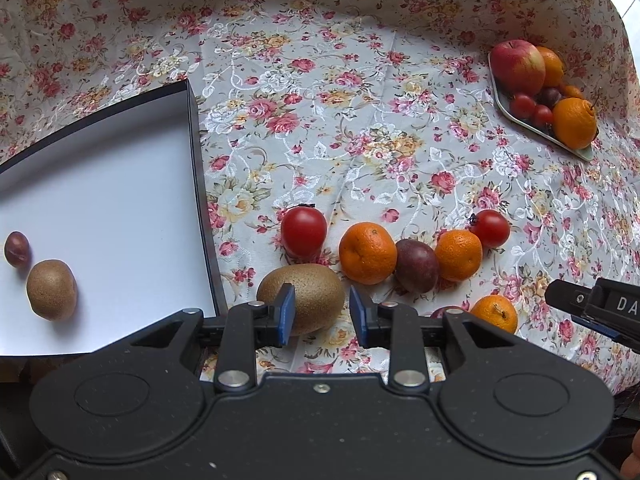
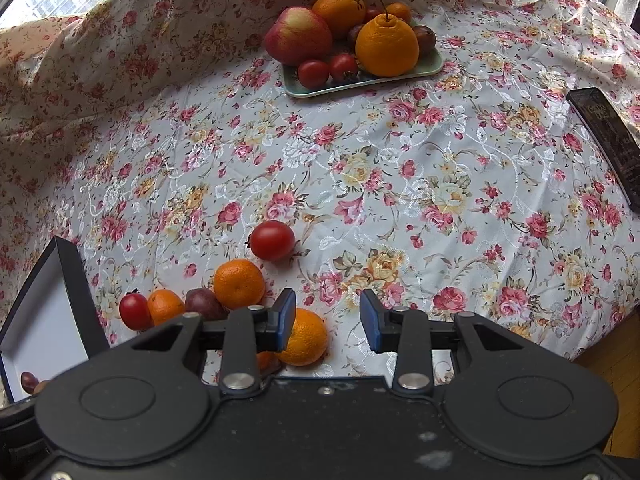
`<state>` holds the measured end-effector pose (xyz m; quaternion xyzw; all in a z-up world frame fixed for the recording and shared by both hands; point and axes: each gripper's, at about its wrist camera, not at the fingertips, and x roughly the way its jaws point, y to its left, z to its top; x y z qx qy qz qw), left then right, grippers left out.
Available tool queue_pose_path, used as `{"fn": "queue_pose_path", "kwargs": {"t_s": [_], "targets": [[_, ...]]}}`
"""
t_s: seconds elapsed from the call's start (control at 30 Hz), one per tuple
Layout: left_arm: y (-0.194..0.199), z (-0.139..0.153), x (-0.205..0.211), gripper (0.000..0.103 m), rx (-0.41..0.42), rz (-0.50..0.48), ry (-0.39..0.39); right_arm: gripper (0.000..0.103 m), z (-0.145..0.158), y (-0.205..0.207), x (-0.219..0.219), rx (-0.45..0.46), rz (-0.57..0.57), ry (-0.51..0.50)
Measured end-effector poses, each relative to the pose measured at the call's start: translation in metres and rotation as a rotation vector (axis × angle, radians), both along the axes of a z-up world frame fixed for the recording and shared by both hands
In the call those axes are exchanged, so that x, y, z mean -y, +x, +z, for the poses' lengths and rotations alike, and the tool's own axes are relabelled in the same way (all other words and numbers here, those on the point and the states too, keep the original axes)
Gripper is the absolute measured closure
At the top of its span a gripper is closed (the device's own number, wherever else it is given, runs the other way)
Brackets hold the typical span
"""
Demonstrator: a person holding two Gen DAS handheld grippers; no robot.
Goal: Organize fruits
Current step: 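Move the left tool to a second kiwi while the right tool approaches an orange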
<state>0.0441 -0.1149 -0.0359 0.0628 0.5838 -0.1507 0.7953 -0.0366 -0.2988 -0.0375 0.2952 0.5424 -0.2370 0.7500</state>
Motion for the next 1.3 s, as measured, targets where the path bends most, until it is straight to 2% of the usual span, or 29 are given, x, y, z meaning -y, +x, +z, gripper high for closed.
{"fn": "queue_pose_path", "kwargs": {"t_s": [0.33,0.47,0.67,0.93,1.13,1.3], "targets": [[0.008,-0.006,-0.008,0.062,-0.011,0.042,0.006,0.064,0.001,0.001,-0.002,0.009,0.009,0.014],[0.008,-0.01,-0.005,0.053,-0.014,0.032,0.012,0.064,-0.001,0.002,-0.004,0.007,0.016,0.026],[0.005,-0.011,-0.001,0.047,0.003,0.015,0.024,0.064,-0.004,0.003,-0.005,0.007,0.032,0.046],[0.006,-0.013,0.0,0.045,0.004,0.023,0.033,0.064,-0.015,0.001,-0.005,-0.003,0.012,0.118],[0.008,-0.016,0.002,0.043,0.004,0.023,0.047,0.064,-0.02,0.003,-0.011,-0.011,0.032,0.081],[0.012,-0.02,0.0,0.043,-0.017,0.035,0.045,0.064,-0.032,0.008,-0.013,-0.043,0.029,0.106]]}}
